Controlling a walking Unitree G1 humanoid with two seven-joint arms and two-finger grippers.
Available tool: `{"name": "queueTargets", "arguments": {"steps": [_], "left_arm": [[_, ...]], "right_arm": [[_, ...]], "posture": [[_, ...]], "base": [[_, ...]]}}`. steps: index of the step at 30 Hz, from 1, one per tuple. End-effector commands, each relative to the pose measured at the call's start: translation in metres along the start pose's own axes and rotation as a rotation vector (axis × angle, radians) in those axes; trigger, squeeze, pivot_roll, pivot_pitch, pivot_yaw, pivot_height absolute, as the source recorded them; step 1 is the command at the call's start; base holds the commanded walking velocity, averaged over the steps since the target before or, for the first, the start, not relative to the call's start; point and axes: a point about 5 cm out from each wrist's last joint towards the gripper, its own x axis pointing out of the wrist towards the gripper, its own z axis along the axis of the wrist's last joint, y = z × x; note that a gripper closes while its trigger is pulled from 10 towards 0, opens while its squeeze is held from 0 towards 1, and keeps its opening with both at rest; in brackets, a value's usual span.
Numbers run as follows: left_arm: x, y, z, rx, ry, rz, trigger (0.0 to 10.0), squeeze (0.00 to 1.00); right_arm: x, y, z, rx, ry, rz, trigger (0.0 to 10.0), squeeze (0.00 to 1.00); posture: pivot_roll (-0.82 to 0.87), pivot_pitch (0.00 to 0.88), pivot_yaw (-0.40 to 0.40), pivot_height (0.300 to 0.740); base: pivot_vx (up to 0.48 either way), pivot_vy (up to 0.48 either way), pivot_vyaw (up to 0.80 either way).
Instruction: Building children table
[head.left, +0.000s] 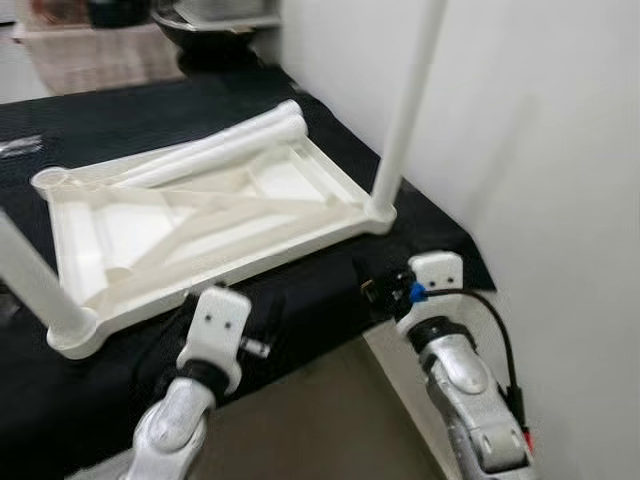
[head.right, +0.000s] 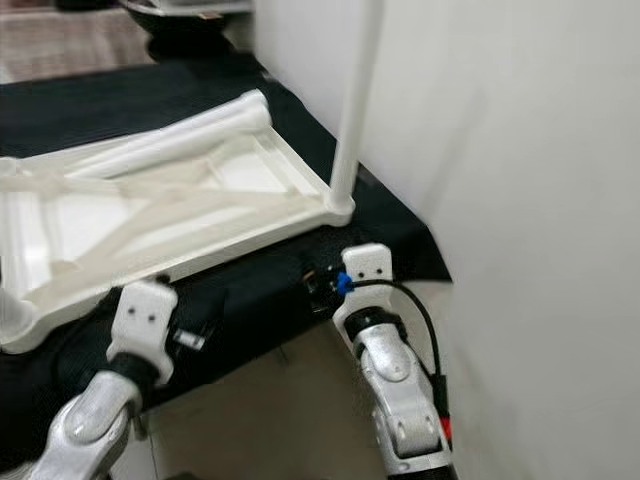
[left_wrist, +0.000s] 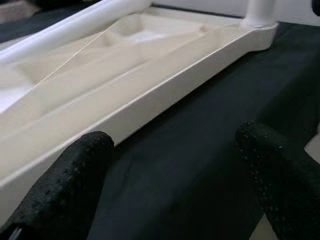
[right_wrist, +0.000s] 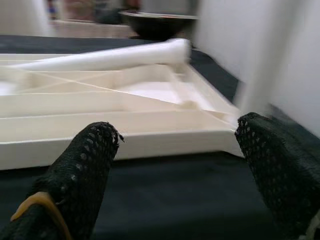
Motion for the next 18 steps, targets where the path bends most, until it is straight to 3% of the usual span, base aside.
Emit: {"name": "queueTargets", "arguments": {"steps": [1, 12, 18], "left_arm": [[0.000, -0.005, -0.002, -0.029, 0.016, -0.020, 10.0, 0.00], [0.001, -0.012, -0.006, -0.039, 0.038, -0.047, 10.0, 0.00], [0.000, -0.012, -0.009, -0.045, 0.048, -0.054, 10.0, 0.00]], "right_arm": [[-0.003, 0.006, -0.004, -0.008, 0.035, 0.004, 10.0, 0.00], [-0.008, 0.002, -0.018, -0.029, 0.127, -0.027, 10.0, 0.00], [-0.008, 0.000, -0.024, -0.019, 0.187, -0.041, 10.0, 0.00]], "posture": [[0.02, 0.000, -0.067, 0.740], [0.02, 0.000, -0.068, 0.740], [0.02, 0.000, -0.064, 0.740]], "base": [[0.000, 0.000, 0.80], [0.000, 0.000, 0.80], [0.000, 0.000, 0.00]]}}
